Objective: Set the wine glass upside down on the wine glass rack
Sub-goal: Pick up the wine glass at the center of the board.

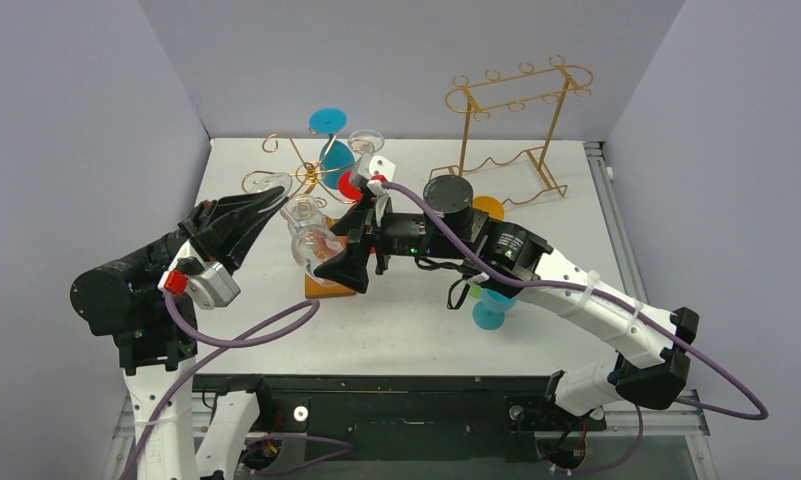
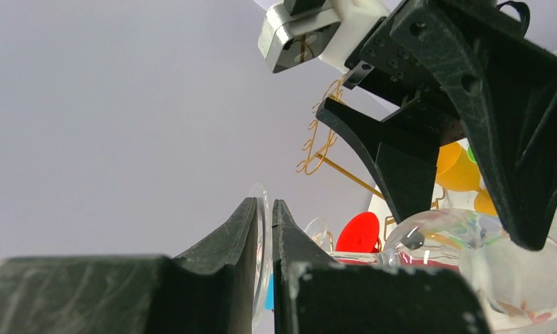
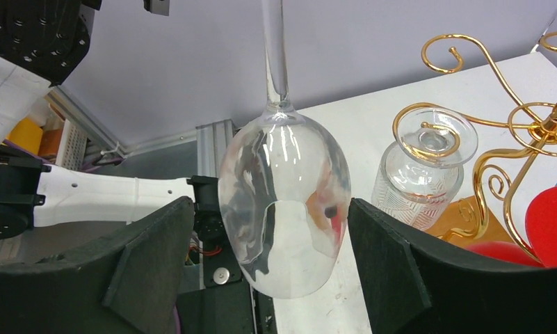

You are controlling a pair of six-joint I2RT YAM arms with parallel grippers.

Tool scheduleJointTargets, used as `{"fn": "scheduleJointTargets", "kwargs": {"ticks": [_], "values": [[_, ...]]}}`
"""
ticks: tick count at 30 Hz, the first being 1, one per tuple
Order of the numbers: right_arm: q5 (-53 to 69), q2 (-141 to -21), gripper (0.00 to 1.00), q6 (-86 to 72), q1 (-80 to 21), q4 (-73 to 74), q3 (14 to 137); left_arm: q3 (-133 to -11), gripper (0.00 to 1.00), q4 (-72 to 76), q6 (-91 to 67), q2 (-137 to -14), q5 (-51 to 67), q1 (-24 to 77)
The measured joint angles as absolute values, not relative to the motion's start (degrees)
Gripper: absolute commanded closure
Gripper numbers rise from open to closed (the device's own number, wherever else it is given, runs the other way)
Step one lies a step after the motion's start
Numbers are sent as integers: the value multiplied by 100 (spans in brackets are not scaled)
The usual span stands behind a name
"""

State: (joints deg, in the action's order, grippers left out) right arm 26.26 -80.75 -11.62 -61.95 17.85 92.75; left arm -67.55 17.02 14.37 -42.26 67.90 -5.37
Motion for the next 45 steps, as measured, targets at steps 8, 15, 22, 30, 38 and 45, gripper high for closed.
{"fn": "scheduleJointTargets", "kwargs": {"ticks": [8, 15, 22, 30, 38, 45], "values": [[2213, -8132, 23, -753, -6407, 1431, 8753, -6755, 100, 1922, 1184, -4235, 6820, -534], [2053, -8128, 23, -659, -6455, 1111, 8165, -6755, 100, 2102, 1007, -4239, 6823, -534], [2137, -8128, 22, -661, -6455, 705, 8167, -6755, 100, 2161, 945, -4233, 6825, -534], [2294, -8278, 22, -670, -6455, 550, 8499, -6755, 100, 2150, 939, -4228, 6910, -523], [2598, -8471, 55, -749, -6445, 530, 8814, -6755, 100, 2145, 941, -4215, 6956, -502], [2714, -8447, 87, -805, -6377, 482, 8709, -6737, 47, 2182, 939, -4211, 6886, -495]]}}
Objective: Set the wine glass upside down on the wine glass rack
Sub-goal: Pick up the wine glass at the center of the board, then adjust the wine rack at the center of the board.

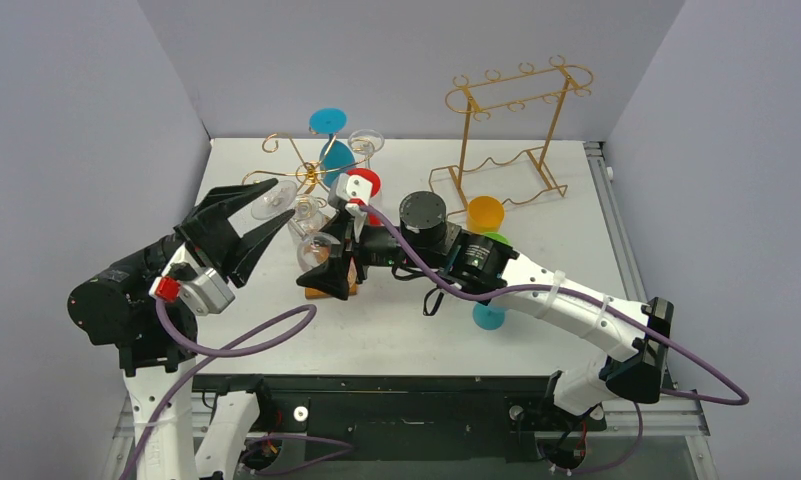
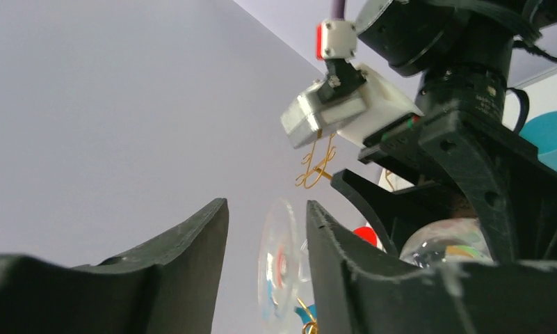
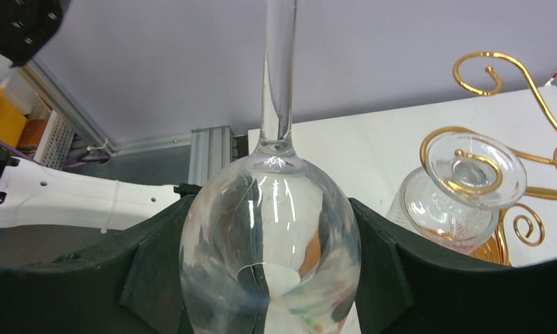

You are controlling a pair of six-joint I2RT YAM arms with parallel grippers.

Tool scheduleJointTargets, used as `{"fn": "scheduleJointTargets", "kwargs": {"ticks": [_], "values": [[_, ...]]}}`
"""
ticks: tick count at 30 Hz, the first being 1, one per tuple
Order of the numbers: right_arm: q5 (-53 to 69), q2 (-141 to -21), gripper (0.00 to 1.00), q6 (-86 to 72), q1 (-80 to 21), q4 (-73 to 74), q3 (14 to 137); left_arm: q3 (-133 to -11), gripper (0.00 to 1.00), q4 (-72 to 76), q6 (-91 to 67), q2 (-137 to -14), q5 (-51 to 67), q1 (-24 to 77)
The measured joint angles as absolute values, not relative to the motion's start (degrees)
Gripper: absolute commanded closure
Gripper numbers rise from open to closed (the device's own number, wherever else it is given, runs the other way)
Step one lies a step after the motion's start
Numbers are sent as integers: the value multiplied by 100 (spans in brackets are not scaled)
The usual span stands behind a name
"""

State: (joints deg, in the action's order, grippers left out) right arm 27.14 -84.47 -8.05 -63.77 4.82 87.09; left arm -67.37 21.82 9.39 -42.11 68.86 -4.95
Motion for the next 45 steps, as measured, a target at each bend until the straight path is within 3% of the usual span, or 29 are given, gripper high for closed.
{"fn": "scheduleJointTargets", "kwargs": {"ticks": [3, 5, 13, 18, 30, 38, 45], "values": [[2727, -8394, 96, -821, -6283, 534, 8499, -6737, 24, 2235, 869, -4206, 6729, -497], [2716, -8346, 100, -832, -6176, 604, 8372, -6748, 16, 2130, 882, -4206, 6639, -495], [2412, -7491, 100, -792, -5551, 768, 7699, -7402, 9, 377, 1623, -4519, 6364, -497], [2158, -6694, 100, -611, -5384, 950, 7428, -8134, 15, -1308, 2482, -5142, 6149, -554], [1940, -5878, 100, -513, -5144, 1201, 7019, -9642, 46, -4823, 4383, -7129, 5931, -1308], [1929, -5927, 100, -652, -5142, 1216, 6963, -9612, 60, -5236, 4547, -7085, 5669, -1404], [1800, -6512, 100, -921, -5142, 1033, 6980, -8960, 64, -4440, 3905, -6689, 5155, -1509]]}}
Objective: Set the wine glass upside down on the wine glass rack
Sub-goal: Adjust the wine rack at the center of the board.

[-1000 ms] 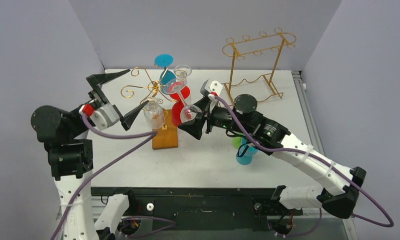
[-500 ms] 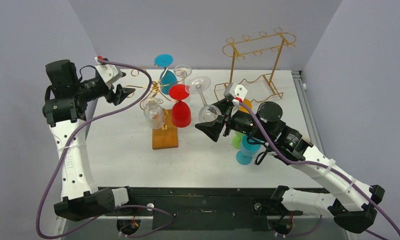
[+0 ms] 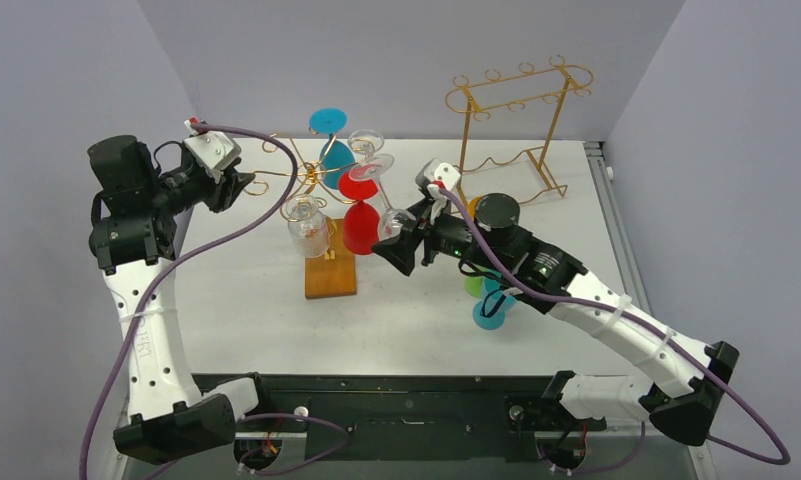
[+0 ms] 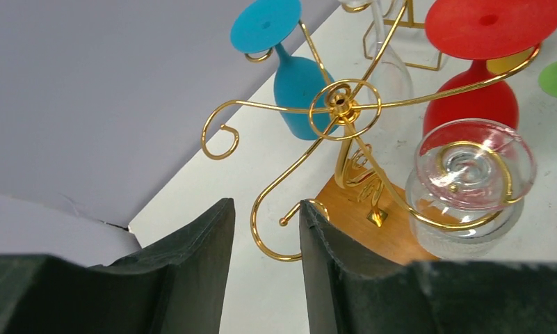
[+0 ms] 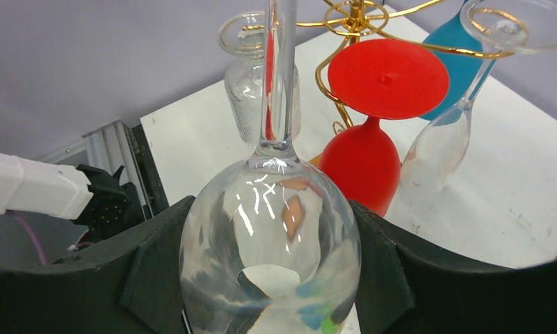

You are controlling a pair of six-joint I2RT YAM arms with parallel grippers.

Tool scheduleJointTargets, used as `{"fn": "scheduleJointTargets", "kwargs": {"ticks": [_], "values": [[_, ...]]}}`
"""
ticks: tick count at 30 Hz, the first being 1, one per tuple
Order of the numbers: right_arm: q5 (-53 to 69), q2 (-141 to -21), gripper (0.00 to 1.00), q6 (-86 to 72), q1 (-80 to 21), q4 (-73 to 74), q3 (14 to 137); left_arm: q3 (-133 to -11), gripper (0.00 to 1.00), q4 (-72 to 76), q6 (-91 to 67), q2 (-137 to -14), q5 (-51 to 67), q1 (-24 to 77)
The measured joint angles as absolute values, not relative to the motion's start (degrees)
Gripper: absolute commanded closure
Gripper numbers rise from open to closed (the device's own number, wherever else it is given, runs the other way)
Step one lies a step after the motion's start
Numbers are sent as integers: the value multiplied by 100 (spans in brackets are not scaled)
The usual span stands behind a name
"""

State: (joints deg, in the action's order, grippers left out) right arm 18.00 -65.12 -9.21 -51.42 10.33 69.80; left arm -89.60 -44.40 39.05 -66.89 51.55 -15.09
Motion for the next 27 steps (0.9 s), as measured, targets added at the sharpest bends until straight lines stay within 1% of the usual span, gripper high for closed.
{"fn": "scheduleJointTargets", "kwargs": {"ticks": [2, 4, 10, 17, 27], "values": [[1743, -6799, 100, -993, -5146, 1017, 7087, -8838, 63, -4241, 3754, -6639, 4969, -1527], [1671, -7102, 100, -1041, -5181, 1011, 7264, -8713, 60, -4001, 3588, -6608, 4766, -1538], [1426, -7802, 100, -1129, -5339, 937, 7889, -8232, 58, -3326, 3109, -6539, 4351, -1551], [1326, -8224, 100, -1214, -5406, 751, 8340, -7666, 58, -2932, 2757, -6506, 4270, -1549], [1284, -8812, 100, -1291, -5295, 591, 8801, -7470, 58, -2764, 2598, -6267, 4407, -1544]]}}
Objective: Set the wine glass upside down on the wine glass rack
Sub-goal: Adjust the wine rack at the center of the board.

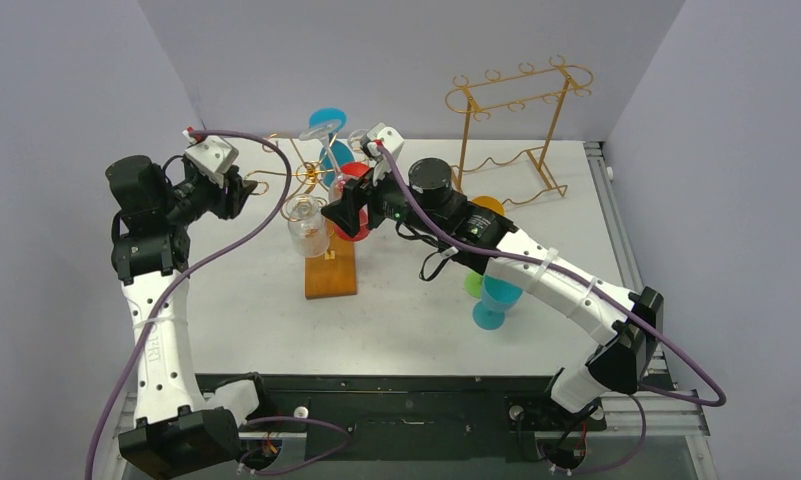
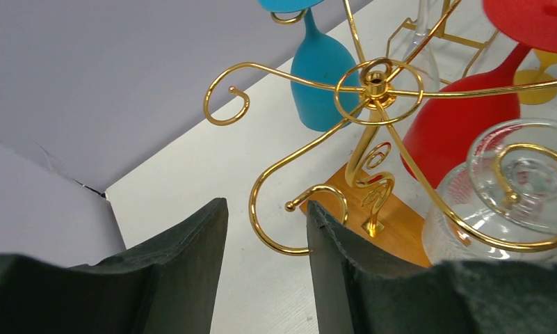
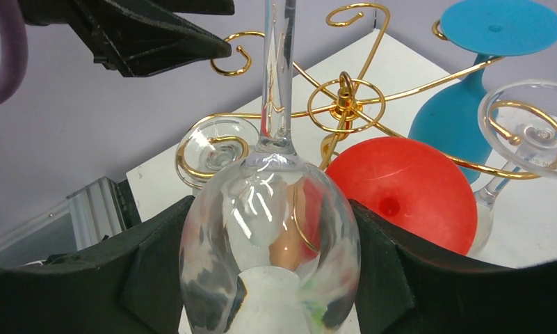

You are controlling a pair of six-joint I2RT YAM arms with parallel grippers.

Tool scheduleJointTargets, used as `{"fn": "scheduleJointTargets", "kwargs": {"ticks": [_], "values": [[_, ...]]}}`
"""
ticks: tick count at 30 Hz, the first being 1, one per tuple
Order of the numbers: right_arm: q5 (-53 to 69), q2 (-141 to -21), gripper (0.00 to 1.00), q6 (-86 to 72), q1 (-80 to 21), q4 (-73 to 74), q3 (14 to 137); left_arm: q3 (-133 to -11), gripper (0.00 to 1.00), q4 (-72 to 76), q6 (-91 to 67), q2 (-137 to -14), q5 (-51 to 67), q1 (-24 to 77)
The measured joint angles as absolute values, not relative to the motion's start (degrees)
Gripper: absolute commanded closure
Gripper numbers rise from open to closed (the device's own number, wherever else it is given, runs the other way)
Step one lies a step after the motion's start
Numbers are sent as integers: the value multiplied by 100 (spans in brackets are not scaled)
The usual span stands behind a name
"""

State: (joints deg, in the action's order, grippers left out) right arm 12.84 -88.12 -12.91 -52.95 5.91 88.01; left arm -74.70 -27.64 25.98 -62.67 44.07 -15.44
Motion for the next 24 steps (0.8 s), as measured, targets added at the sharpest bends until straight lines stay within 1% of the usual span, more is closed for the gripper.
{"fn": "scheduleJointTargets", "kwargs": {"ticks": [11, 24], "values": [[1402, -8879, 100, -1337, -5214, 589, 8914, -7262, 59, -2934, 2600, -6012, 4779, -1500], [1446, -8879, 100, -1293, -5061, 589, 8917, -6845, 60, -2969, 2521, -5592, 4956, -1415]]}}
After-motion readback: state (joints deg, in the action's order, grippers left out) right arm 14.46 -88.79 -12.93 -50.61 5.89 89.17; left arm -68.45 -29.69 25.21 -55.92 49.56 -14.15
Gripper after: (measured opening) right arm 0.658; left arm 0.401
